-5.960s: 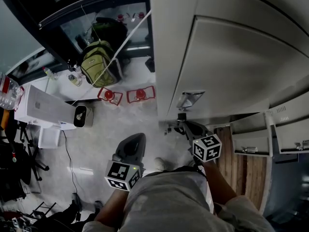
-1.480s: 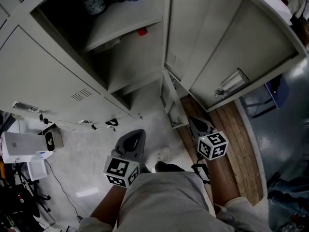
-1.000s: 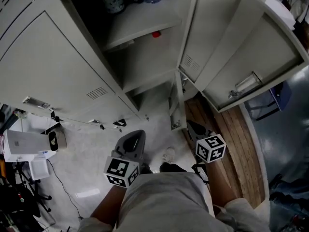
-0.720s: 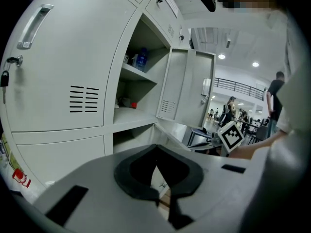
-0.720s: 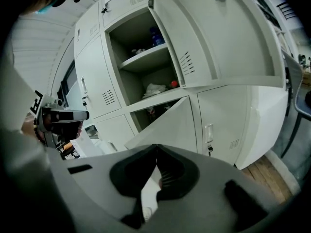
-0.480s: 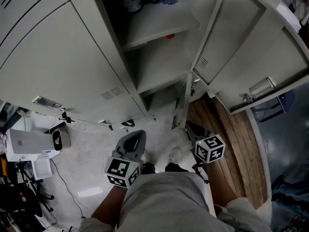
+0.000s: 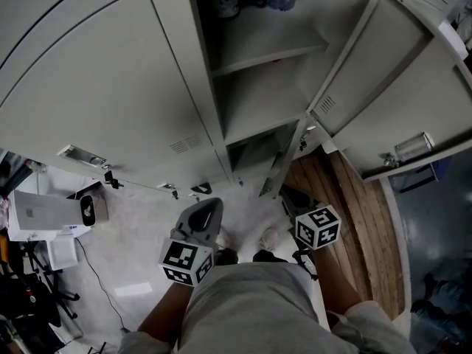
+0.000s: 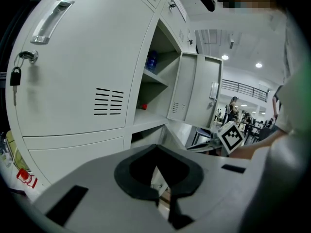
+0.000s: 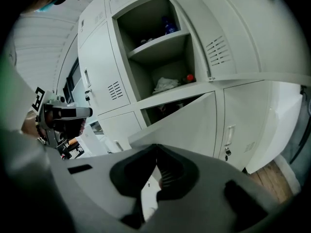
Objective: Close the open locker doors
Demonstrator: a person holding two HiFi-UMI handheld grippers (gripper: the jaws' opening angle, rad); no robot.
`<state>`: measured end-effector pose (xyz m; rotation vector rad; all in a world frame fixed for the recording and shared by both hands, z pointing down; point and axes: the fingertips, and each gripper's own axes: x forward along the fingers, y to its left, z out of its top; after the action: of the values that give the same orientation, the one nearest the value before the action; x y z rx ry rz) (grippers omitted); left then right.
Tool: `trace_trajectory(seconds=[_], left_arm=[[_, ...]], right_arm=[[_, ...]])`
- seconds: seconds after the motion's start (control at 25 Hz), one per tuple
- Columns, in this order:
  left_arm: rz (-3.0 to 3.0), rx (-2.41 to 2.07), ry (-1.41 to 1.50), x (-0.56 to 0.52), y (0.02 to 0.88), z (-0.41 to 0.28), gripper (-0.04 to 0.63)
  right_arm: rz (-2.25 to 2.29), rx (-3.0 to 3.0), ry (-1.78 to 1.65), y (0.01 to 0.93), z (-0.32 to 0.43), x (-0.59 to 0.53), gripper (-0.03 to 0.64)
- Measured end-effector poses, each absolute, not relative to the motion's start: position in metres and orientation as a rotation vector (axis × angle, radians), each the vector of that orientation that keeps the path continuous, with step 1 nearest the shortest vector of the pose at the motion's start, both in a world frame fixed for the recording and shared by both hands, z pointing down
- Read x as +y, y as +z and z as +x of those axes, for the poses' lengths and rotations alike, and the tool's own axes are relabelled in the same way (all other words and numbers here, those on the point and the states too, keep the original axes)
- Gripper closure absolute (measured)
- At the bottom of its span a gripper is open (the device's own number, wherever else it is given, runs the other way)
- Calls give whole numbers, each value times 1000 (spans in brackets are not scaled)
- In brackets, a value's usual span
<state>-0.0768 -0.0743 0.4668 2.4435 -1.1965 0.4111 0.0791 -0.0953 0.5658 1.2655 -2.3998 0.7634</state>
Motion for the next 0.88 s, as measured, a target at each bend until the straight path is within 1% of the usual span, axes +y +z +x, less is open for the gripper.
trace_trajectory(seconds=[0.88], left_arm=[[2395,-1279,366,-102,467,-115,581]], right_arm=[[1142,-2438,724,565,28,-135,589]])
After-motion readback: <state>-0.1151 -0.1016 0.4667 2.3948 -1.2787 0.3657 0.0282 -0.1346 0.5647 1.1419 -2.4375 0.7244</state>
